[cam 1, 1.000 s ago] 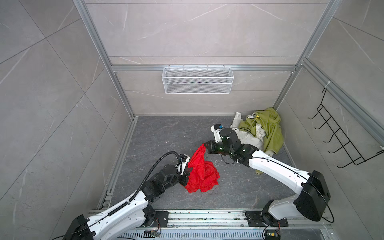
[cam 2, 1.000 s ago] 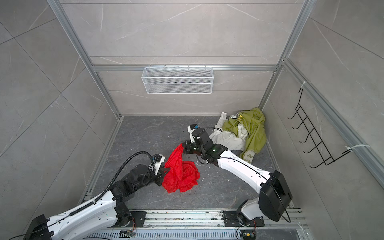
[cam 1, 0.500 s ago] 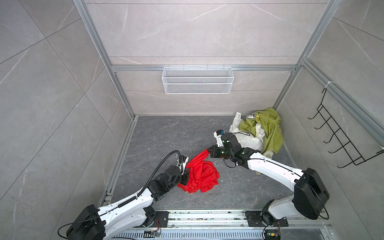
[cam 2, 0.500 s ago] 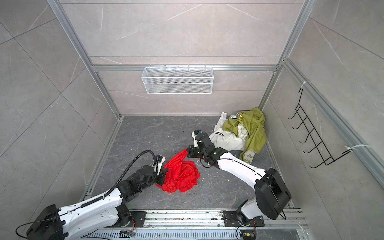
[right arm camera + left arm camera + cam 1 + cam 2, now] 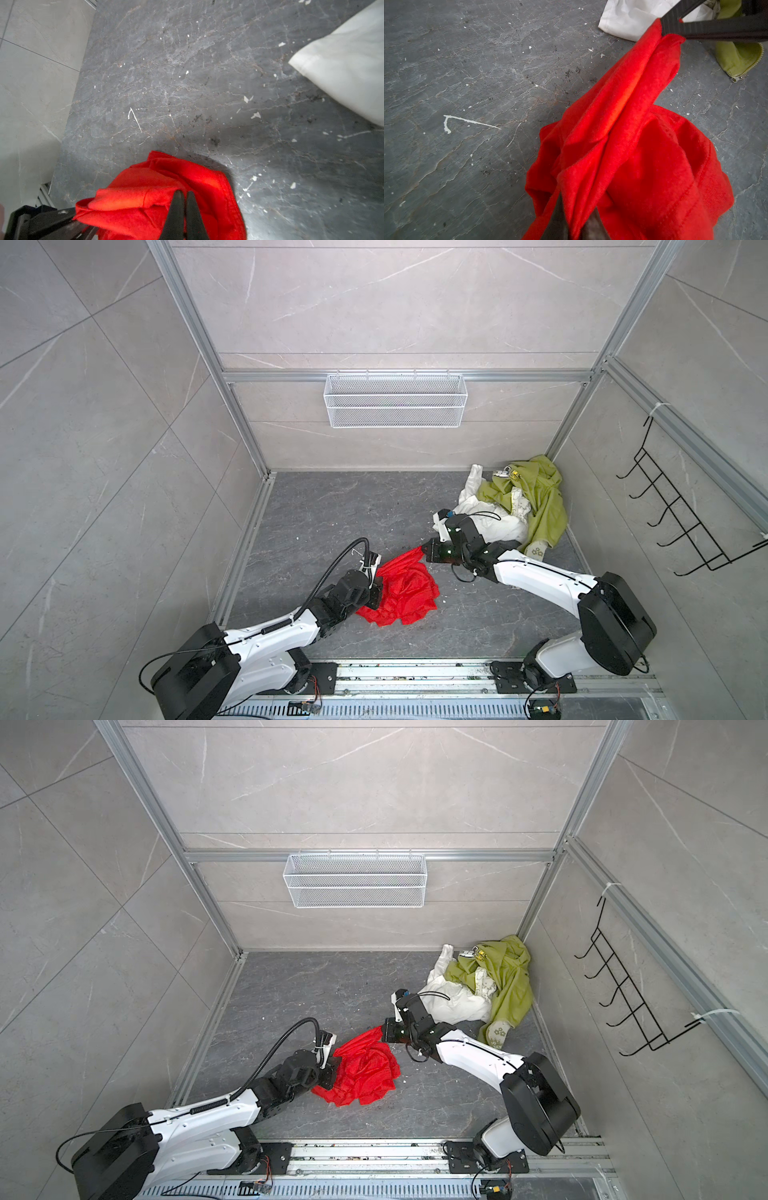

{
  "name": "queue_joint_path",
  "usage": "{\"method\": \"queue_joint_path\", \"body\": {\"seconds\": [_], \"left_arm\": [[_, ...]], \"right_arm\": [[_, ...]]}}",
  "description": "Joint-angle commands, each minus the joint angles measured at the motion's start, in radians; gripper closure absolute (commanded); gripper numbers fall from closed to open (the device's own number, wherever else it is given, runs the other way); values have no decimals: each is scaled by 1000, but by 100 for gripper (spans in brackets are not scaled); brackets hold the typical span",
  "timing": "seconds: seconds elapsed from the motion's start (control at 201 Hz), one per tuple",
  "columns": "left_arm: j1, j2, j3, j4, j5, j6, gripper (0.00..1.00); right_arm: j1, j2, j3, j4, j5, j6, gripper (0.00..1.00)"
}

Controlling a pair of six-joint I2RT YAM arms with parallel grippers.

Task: Pick out a specific cloth from the pile
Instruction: 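Carry the red cloth with both grippers toward the robot and lower it onto the floor, then open both grippers to release the red cloth and withdraw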

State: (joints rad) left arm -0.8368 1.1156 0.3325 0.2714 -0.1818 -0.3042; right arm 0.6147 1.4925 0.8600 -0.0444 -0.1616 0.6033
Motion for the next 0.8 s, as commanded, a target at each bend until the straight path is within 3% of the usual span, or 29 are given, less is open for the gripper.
{"method": "queue_joint_path", "body": {"seconds": [0.0, 0.473, 0.533, 0.608, 0.742, 0.797], "left_arm": [[13, 29, -9, -14, -33, -21, 100], [21, 17, 20, -67, 18, 22, 100], [21, -4, 31, -103, 25, 27, 100], [22, -38, 45, -143, 28, 39, 87], [20, -100, 79, -210, 26, 61, 51], [21, -120, 92, -229, 25, 63, 41]], "right_arm": [[-39, -3, -52, 21, 77, 3, 100], [-51, -16, -56, 17, 53, -16, 100], [-52, -27, -45, 12, 43, -18, 93], [-51, -37, -20, -1, 17, -23, 82], [-50, -44, 22, -20, -15, -25, 66], [-50, -47, 37, -28, -19, -29, 62]]}}
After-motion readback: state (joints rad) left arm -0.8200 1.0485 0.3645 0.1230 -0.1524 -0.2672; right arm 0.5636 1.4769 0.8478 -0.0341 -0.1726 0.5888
